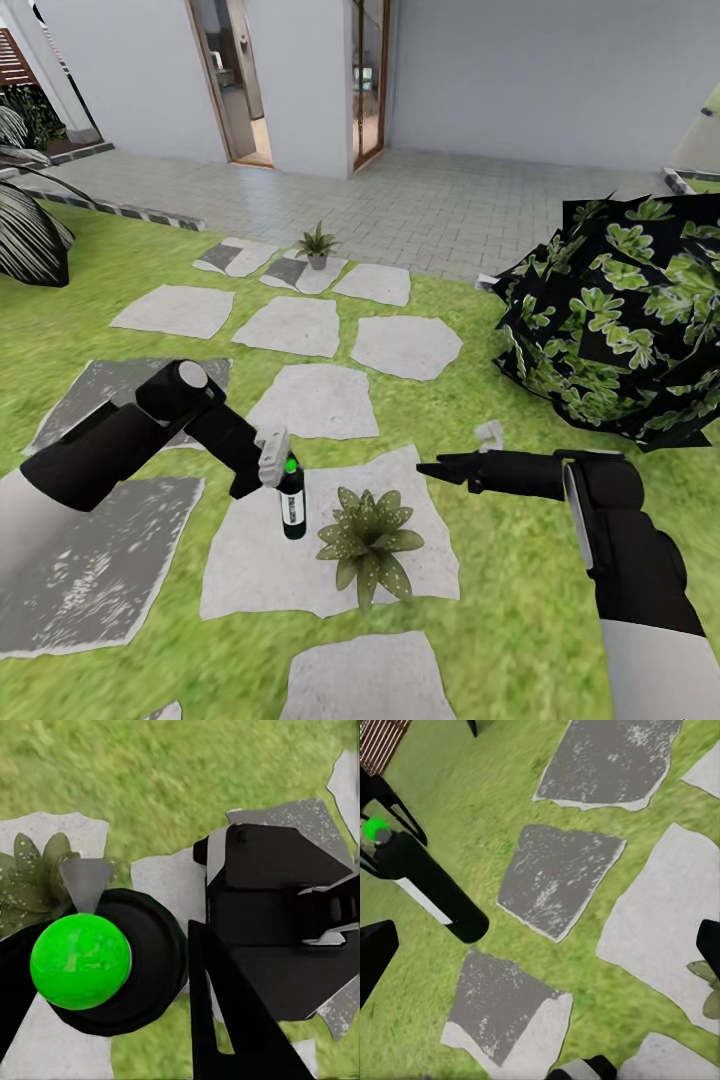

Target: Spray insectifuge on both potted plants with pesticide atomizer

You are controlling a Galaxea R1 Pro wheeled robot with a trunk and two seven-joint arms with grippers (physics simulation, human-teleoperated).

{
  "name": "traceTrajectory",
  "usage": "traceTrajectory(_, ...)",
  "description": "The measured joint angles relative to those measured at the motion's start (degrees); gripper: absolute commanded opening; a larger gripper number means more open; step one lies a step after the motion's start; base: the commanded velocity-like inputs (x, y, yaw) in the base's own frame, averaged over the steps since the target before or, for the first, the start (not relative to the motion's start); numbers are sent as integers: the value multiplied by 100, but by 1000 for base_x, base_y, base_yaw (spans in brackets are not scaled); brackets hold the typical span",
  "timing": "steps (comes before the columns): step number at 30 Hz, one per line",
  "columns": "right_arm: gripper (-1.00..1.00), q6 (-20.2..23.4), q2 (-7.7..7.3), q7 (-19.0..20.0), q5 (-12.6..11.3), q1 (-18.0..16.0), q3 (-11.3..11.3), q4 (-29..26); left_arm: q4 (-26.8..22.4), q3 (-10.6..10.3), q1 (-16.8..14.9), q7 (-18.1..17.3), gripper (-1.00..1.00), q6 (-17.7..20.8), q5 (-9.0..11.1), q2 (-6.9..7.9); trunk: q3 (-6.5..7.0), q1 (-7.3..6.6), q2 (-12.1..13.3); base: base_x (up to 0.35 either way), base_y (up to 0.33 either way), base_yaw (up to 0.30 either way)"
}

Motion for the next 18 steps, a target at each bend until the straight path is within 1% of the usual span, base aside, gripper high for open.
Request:
traceTrajectory(1,100,0,0,5,0,0,2,0,-13,2,5,-13,-100,-39,-1,-3,0,0,0,0,0,0)
traceTrajectory(2,-100,0,0,29,-1,0,3,0,-26,4,9,-24,-100,-89,-1,-5,0,0,0,0,0,0)
traceTrajectory(4,-100,-4,-4,403,-5,0,4,0,-32,21,12,-35,-100,-236,-3,-7,0,0,0,0,0,0)
traceTrajectory(7,-100,-8,-15,674,-3,-2,4,0,-26,24,13,-33,-100,-283,-14,-12,0,0,0,0,0,0)
traceTrajectory(13,-100,-8,32,690,2,0,38,0,13,-6,7,-30,-100,-250,-8,-32,0,0,0,0,0,0)
traceTrajectory(16,-100,-7,43,651,5,0,312,0,26,-23,-19,-23,-100,-227,-18,-34,0,0,0,0,0,0)
traceTrajectory(18,-100,-7,44,642,6,0,417,0,28,-31,-44,-21,-100,-215,-32,-34,0,0,0,0,0,0)
